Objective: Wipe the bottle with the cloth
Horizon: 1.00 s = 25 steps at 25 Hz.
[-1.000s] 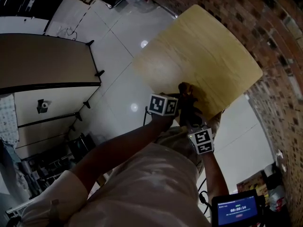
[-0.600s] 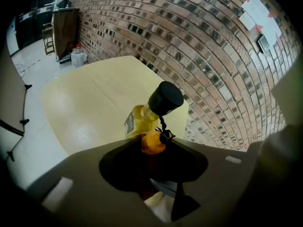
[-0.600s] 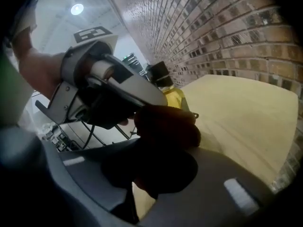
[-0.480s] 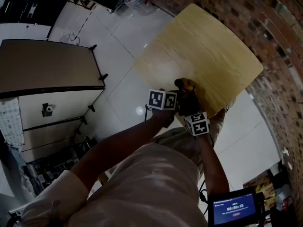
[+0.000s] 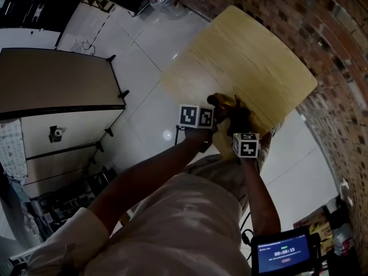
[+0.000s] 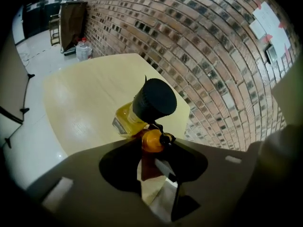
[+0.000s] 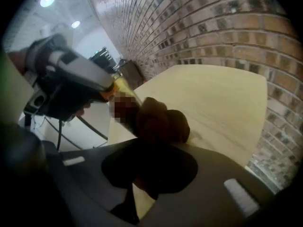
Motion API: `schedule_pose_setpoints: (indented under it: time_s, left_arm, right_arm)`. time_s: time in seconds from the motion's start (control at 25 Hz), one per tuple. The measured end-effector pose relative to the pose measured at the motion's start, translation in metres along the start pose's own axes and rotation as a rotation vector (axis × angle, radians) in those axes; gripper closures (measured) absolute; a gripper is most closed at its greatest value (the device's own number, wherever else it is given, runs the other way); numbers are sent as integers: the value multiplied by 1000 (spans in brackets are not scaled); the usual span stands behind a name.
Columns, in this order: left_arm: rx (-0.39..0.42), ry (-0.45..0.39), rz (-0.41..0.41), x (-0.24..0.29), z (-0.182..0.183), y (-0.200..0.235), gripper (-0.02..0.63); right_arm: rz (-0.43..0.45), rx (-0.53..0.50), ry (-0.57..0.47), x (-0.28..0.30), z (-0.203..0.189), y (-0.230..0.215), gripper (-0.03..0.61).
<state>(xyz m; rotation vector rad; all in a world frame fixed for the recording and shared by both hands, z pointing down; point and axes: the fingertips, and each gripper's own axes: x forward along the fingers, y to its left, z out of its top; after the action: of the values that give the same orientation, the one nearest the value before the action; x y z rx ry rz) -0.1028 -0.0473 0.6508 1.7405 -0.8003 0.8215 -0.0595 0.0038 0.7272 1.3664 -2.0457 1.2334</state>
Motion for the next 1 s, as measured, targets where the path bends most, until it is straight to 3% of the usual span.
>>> schedule_pose_setpoints:
  time_s: [0.08, 0.16, 0.4, 0.52, 0.64, 0.84, 1.0]
  left_arm:
    - [-36, -2, -11, -1, 5, 2, 437]
    - [-65, 2, -23, 0, 9, 4, 436]
    - [-117, 23, -51, 2, 13, 4, 433]
    - [-73, 50, -34, 2, 11, 3, 437]
    - [-11, 77, -20, 2, 11, 2, 439]
    - [2, 91, -25, 7, 16, -4, 440]
    - [54, 115, -24, 8, 12, -10, 440]
  right_arm:
    - [-45, 36, -74, -20, 9, -16, 514]
    - [-23, 6, -111, -38, 15, -12, 514]
    - [347, -153, 17, -44, 16, 90, 514]
    - [416, -168, 58, -21, 24, 119, 514]
    - [368, -43, 34, 4, 34, 109, 514]
    - [323, 181, 19, 25, 33, 77, 515]
    - [287, 366, 107, 44, 9, 53, 514]
